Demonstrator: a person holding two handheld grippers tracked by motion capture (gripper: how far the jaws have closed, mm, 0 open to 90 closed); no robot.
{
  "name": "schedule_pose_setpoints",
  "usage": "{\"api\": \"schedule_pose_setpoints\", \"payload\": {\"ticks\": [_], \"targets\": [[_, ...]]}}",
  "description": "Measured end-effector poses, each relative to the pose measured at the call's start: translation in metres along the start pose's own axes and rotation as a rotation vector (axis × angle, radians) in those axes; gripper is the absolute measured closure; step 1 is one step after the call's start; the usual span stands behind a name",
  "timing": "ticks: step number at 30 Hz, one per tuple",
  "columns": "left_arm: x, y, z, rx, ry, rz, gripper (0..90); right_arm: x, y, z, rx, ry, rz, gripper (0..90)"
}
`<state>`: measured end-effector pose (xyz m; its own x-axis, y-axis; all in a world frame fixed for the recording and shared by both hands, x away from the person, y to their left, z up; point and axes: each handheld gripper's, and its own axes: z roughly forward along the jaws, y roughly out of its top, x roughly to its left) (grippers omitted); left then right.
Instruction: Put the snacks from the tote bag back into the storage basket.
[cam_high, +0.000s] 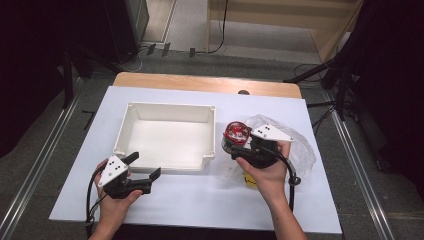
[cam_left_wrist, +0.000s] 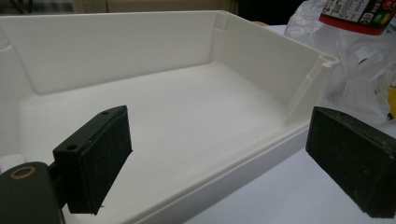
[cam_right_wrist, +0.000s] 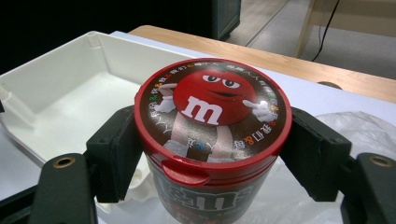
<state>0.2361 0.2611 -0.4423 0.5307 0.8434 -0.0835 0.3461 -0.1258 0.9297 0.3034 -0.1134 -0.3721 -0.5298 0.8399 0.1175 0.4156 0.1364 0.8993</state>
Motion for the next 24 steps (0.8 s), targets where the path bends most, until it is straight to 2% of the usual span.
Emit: {"api": "schedule_pose_setpoints", "payload": {"ticks": [7,24], "targets": [[0.001,0.000,0.000,-0.005,-0.005,-0.015,6.8,0.005,0.003,0.006,-0.001,0.010,0.000,26.1],[0.003,-0.001,0.000,-0.001,-0.005,-0.019,6.9,0.013,0.006,0.018,0.009,0.030,-0.004,26.1]]}}
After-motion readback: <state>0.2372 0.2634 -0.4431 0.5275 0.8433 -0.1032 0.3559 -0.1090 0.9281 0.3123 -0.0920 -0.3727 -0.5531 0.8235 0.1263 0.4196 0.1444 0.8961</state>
